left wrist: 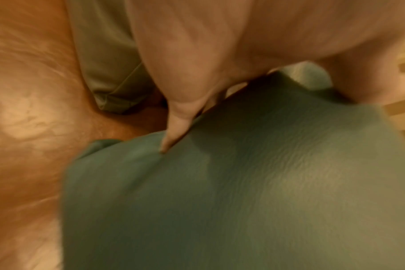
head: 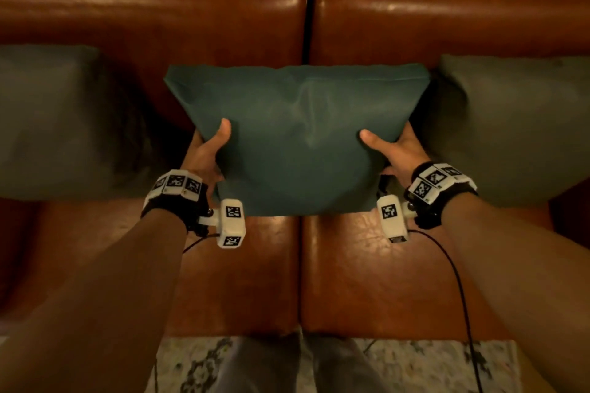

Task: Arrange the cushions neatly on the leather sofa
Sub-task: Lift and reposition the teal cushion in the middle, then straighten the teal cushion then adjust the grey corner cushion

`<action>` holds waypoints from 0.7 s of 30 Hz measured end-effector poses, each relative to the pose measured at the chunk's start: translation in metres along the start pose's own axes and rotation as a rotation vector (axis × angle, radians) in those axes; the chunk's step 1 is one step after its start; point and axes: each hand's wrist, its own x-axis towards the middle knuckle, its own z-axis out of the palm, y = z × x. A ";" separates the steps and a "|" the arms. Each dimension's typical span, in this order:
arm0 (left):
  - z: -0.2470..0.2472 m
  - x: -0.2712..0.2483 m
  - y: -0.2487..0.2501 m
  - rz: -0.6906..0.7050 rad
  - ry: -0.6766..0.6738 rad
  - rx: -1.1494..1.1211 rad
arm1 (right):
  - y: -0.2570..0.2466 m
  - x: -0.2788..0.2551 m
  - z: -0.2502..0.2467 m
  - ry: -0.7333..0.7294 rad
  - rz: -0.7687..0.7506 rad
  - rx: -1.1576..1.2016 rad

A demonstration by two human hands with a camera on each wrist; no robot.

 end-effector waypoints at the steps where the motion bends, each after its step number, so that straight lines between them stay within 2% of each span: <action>1: 0.000 -0.001 -0.001 0.028 0.014 0.002 | 0.006 0.000 -0.002 0.009 -0.055 0.017; 4: -0.001 -0.003 -0.006 0.068 0.040 0.019 | 0.021 -0.006 -0.007 0.054 -0.148 0.051; 8: 0.000 0.002 -0.006 0.029 0.044 0.067 | 0.026 -0.004 -0.002 0.064 -0.143 0.033; 12: 0.006 0.006 -0.008 0.030 0.039 0.036 | 0.027 0.009 0.000 0.090 -0.164 0.141; 18: 0.006 0.006 -0.007 0.020 0.066 0.115 | 0.026 0.015 -0.001 0.052 -0.077 0.095; 21: -0.001 0.002 -0.008 0.064 0.130 0.171 | 0.028 0.010 -0.009 0.095 -0.063 0.052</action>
